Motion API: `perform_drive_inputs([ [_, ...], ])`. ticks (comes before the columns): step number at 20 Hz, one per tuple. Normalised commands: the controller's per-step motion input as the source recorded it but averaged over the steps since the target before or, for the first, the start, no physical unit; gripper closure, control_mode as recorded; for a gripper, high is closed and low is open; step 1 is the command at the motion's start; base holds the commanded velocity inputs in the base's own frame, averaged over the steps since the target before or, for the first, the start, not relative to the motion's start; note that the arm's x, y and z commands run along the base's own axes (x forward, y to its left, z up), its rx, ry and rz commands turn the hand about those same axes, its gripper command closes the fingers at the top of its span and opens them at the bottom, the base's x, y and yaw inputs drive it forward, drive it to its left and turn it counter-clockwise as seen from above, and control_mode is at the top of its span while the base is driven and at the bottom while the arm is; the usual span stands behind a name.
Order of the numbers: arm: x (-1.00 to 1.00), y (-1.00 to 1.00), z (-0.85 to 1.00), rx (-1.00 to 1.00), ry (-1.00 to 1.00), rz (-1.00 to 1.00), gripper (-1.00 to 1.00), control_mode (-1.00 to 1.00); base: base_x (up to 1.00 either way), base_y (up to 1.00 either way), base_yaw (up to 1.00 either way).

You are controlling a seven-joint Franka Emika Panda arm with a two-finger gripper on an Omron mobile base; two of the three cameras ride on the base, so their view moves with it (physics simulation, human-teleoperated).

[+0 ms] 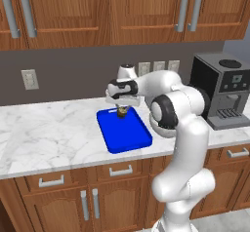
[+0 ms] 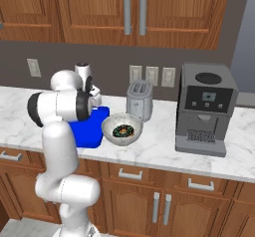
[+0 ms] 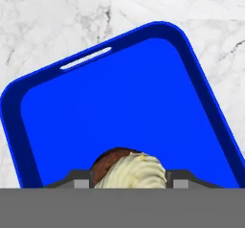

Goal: Place the bowl with donut and the cupcake onto the tray.

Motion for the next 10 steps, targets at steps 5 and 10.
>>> perform_drive_inputs([
  [5,0.33,0.00,-0.21,-0.02,0.00,0.00,1.00,-1.00,0.00,0.00,0.00],
  [10,0.32,0.00,-0.23,-0.02,0.00,0.00,1.00,-1.00,0.00,0.00,0.00],
])
